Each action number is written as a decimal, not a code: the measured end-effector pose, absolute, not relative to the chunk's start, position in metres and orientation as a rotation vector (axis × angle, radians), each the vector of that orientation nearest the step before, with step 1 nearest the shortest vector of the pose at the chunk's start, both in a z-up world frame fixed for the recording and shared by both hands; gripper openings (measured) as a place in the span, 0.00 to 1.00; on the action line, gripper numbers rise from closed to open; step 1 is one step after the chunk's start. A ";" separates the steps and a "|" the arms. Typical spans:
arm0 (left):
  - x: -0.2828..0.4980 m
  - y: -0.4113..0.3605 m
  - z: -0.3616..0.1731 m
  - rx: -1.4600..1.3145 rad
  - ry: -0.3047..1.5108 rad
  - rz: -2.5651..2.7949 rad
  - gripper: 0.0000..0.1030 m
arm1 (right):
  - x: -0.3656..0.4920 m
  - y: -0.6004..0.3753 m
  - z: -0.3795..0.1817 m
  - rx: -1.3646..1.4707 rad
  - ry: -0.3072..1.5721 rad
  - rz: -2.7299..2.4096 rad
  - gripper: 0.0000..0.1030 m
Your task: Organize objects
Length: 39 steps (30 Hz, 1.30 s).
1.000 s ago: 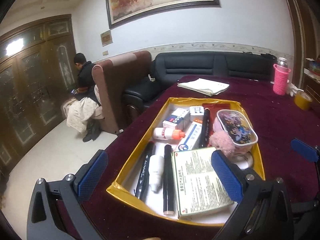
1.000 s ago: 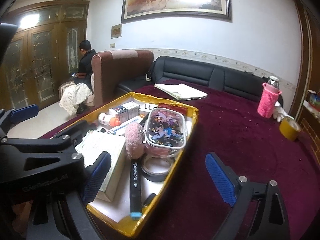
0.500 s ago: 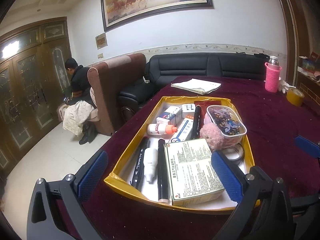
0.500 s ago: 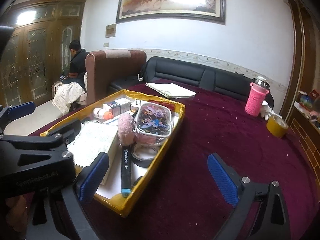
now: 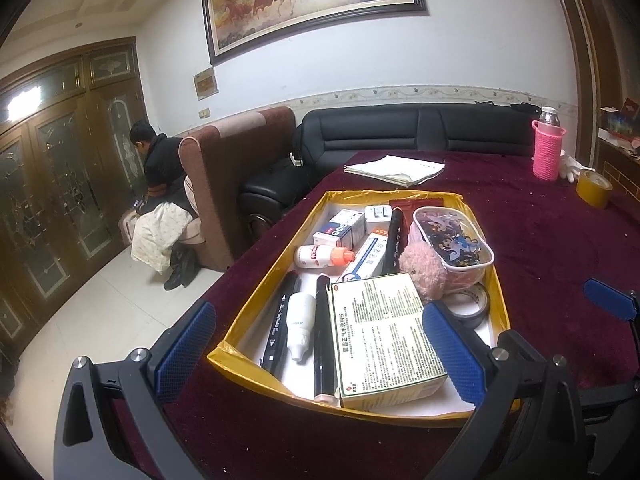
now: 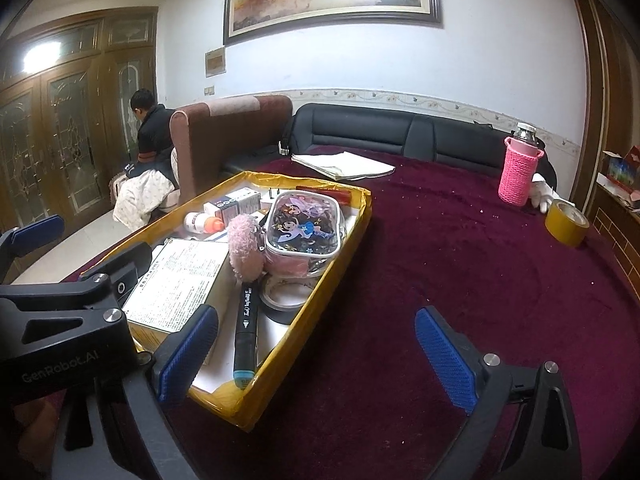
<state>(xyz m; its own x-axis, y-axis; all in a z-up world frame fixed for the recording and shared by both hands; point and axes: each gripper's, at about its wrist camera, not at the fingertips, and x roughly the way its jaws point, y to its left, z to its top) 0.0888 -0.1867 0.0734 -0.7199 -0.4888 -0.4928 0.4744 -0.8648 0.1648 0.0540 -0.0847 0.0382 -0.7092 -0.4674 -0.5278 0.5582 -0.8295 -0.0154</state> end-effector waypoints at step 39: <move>0.096 -0.184 0.074 0.726 -0.040 -2.520 1.00 | 0.055 -0.084 0.037 0.717 0.233 -2.474 1.00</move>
